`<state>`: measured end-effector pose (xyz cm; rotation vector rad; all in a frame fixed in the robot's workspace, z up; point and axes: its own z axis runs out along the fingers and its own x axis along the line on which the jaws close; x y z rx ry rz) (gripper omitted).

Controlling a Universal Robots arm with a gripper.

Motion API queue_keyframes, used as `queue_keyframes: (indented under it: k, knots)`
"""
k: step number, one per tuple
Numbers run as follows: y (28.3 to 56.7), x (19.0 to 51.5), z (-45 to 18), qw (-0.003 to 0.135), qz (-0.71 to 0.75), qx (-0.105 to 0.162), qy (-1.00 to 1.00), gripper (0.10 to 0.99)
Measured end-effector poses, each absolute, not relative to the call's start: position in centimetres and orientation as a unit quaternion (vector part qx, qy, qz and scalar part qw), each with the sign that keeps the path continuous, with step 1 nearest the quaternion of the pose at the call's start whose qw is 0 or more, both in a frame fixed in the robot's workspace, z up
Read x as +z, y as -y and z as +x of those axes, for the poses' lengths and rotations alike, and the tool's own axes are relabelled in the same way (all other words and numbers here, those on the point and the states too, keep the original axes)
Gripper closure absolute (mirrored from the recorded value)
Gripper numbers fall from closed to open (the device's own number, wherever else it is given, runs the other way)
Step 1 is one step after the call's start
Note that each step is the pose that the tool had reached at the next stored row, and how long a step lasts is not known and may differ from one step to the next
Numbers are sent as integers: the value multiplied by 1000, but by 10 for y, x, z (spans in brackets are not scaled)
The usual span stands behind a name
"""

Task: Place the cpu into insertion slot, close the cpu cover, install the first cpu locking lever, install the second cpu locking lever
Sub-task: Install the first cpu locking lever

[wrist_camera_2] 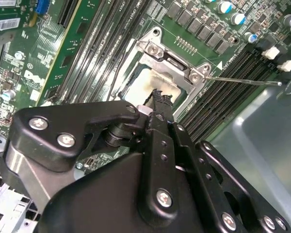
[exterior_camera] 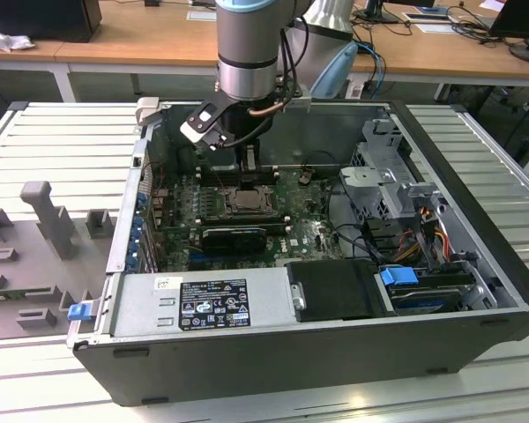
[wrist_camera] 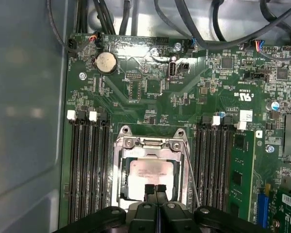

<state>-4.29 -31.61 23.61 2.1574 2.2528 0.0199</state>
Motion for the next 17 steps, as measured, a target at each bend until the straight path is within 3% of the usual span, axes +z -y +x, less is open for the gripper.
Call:
queue_keyframes:
  k: [11, 17]
  knots:
    - [316, 281, -43, 13, 692, 5, -722, 980]
    - [316, 277, -43, 12, 602, 6, -798, 980]
